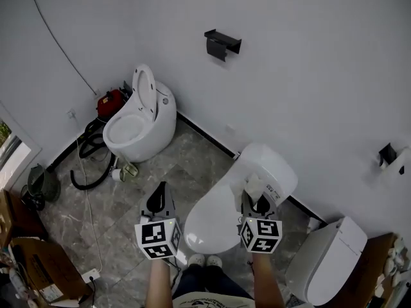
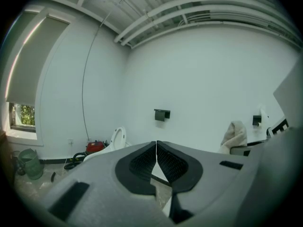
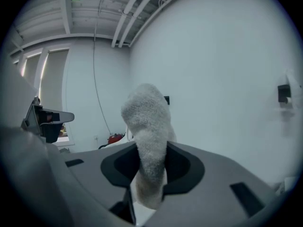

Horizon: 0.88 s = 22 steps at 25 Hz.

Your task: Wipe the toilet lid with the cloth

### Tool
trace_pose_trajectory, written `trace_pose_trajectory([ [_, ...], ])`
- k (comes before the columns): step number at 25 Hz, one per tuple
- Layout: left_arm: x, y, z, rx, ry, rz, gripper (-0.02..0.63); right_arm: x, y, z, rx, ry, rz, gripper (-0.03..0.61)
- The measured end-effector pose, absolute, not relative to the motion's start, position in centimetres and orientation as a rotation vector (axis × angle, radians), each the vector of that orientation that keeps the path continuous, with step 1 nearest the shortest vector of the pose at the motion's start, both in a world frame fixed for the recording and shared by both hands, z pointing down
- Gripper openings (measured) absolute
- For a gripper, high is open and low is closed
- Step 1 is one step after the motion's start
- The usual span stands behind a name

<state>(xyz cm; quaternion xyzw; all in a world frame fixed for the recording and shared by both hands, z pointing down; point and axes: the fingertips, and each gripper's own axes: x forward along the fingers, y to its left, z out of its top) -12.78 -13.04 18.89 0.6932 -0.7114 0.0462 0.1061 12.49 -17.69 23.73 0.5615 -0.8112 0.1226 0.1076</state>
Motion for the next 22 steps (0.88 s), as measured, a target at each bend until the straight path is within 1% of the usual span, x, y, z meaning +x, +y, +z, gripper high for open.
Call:
trace_pose_trajectory([
  [6,-12.1,-12.4,11.6,2.116,-2.185,0.060,0.011,13.4,-16.9,16.7,1.687,-2.482,0.249,0.114],
  [10,-11.4,-12.1,8.4,2.159,-2.224,0.023,0.011,14.1,-17.0,13.6,1.706,-2.512,0.165,0.114],
  [14,-11.1,-11.8,6.7,2.172,-2.253,-0.002,0.011,14.3,-17.2,11.8,1.733,-2.531,0.141,0.114],
  [22,-10.2,-11.7,5.8,2.187,-2.255,-0.010,0.011,14.6,-17.1,9.5,1.746,-2.572,0.094,0.114],
])
